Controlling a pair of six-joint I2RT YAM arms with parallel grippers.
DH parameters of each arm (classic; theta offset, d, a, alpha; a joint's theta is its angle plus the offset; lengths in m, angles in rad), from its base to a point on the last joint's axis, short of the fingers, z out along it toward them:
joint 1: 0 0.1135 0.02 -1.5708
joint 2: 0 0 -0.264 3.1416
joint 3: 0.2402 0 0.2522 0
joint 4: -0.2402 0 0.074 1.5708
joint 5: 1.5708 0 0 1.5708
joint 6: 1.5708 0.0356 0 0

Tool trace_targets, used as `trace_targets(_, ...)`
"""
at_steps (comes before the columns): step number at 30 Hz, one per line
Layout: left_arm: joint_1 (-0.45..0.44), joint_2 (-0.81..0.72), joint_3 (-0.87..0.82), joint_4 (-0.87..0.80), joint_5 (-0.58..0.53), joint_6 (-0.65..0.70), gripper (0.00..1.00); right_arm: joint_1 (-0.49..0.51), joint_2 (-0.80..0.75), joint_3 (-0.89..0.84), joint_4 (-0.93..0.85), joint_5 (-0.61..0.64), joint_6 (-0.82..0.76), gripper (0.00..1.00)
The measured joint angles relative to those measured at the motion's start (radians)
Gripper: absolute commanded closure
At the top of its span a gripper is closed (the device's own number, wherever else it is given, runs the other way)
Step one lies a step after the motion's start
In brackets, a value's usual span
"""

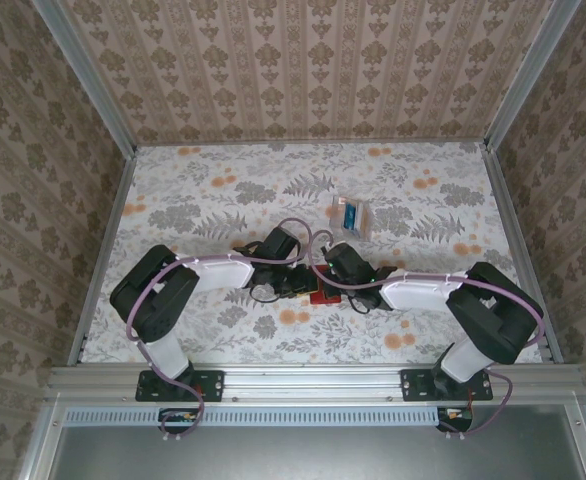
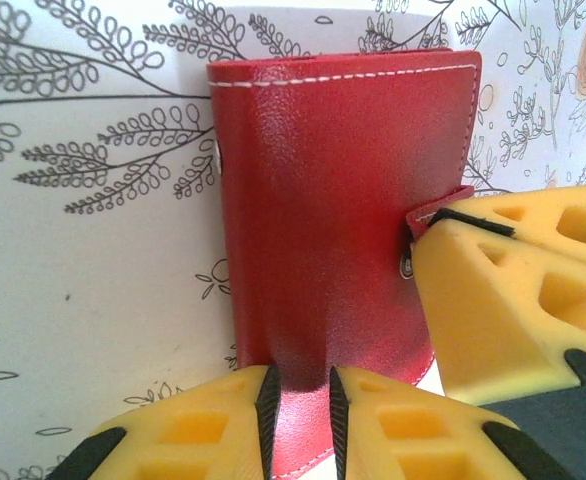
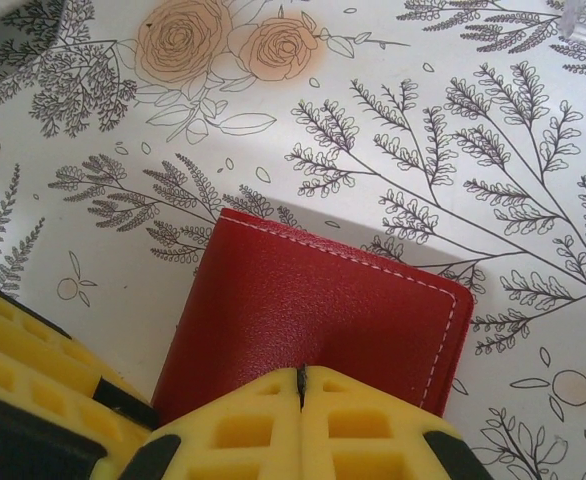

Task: Put the credit cards into the card holder

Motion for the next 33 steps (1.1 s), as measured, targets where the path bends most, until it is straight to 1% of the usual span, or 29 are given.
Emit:
trace_targets(11, 0.0, 0.0, 0.0, -0.001, -0.004, 0.0, 0.75, 0.002, -0.015, -0.016, 0.006, -0.003, -0.008, 1.0)
trace_targets(23, 0.0, 0.0, -0.002, -0.002, -0.008, 0.0, 0.76, 0.01, -0.009, -0.047, 0.075, -0.025, -0.035, 1.0)
trace_targets(33, 0.0, 0.0, -0.002, -0.005, -0.009, 0.0, 0.76, 0.031, -0.017, -0.091, 0.147, 0.021, -0.022, 1.0)
